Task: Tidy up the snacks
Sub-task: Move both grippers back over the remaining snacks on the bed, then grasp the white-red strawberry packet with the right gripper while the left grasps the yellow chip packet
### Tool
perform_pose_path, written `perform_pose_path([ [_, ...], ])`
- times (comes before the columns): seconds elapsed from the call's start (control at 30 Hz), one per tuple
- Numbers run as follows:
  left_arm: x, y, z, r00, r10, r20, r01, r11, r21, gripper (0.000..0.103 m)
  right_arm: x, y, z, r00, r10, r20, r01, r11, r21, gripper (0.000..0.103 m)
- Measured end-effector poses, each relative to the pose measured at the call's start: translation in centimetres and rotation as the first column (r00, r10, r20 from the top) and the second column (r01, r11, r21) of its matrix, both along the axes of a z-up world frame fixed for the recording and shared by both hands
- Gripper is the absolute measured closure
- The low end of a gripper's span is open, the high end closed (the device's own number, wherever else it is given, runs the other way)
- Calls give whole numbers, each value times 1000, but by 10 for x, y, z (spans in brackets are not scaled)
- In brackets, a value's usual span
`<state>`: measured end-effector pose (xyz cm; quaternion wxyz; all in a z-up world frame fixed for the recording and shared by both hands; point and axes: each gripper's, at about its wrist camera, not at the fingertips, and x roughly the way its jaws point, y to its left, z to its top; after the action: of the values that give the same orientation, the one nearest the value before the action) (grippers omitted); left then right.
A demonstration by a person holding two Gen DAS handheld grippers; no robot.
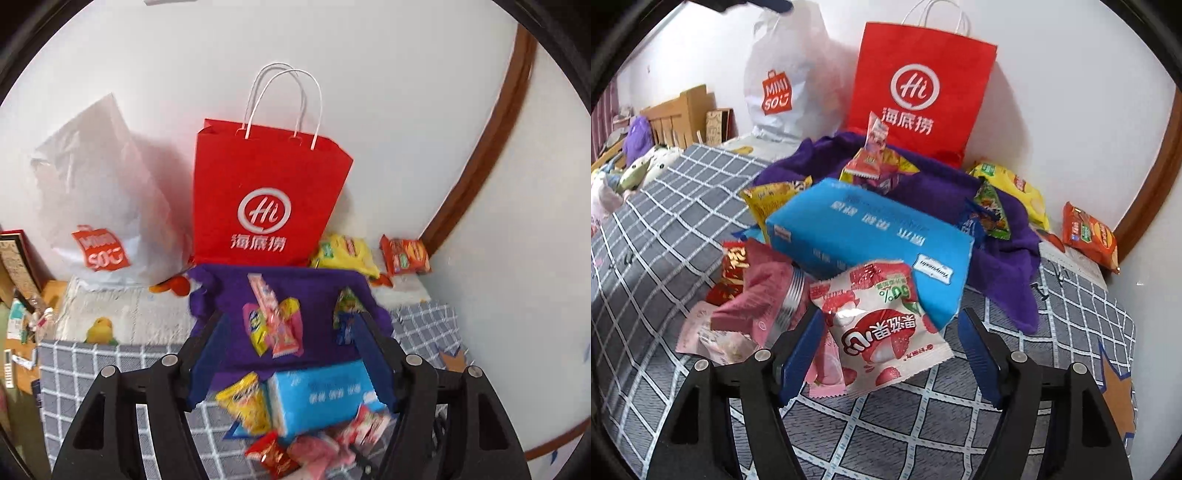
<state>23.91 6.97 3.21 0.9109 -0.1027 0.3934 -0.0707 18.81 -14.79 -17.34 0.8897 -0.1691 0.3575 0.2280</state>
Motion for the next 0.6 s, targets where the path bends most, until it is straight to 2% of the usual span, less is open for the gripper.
perform_pose_path([
  [0.17, -31, 9, -12, 999, 36, -24, -35, 998, 53, 36, 3, 14, -14, 1000, 6, -19, -7, 999, -46, 30],
  [0.27, -47, 16, -31, 997, 66, -48, -62, 995, 82, 36, -2, 12, -13, 1000, 2, -15, -3, 1000, -19, 46],
  [0.4, -62, 22, -64, 990, 85, -114, -73, 992, 100, 36, -22, -5, 3, 1000, -12, 1, 12, 998, 64, 49],
  [0.47, -69, 26, -84, 984, 97, -153, -84, 992, 90, 36, -30, -12, 8, 999, -35, 2, 35, 998, 56, 57],
  [0.6, -79, 28, -120, 970, 110, -218, -93, 992, 87, 36, -43, -37, 10, 995, -90, -47, 93, 994, 64, 57],
])
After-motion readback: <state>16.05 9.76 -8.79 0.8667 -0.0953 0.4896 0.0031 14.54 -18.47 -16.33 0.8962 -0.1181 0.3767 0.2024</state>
